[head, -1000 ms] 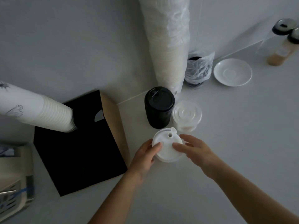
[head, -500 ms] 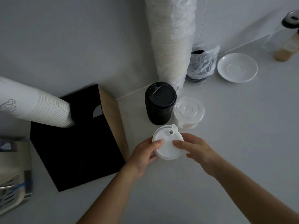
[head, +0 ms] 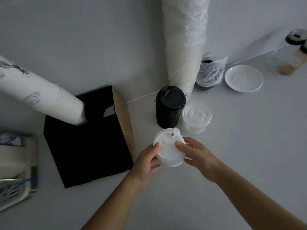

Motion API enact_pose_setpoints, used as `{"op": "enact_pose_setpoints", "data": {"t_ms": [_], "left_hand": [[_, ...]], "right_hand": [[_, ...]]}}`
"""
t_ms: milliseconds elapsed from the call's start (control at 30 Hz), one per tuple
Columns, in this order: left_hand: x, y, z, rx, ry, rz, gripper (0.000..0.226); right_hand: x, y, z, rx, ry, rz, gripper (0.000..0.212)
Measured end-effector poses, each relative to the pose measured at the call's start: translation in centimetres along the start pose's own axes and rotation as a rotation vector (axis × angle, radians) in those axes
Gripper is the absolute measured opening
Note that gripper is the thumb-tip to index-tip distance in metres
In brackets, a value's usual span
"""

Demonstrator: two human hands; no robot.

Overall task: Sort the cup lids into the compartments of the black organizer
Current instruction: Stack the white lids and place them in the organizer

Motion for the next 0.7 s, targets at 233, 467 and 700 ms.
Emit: {"op": "enact_pose_setpoints", "data": {"t_ms": [233, 467, 700], "left_hand": [[3.3, 1.8, 1.2, 0.102, 0.080, -0.158, 0.046], [6.5, 4.8, 3.1, 0.070, 0.196, -0.273, 0.022], [8.7, 7.0, 4.7, 0.173, 0.221, -0.364, 0.059]], "right_hand": [[2.8, -1.7, -2.6, -0.030, -0.073, 0.072, 0.051], [4.1, -4.1, -5.5, -0.039, -0.081, 0.174, 0.053], [5.5, -8.3, -9.4, 0.017, -0.129, 0.281, 0.047]]}}
Point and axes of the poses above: each hand's wrist, its own x-axis away from the middle knuckle, its own z-axis out of the back of the hand, y = z × x, the point moved 8 cm from there along -x, towards the middle knuckle, and after that the axes turned 13 degrees about -z, right-handed, at the moved point
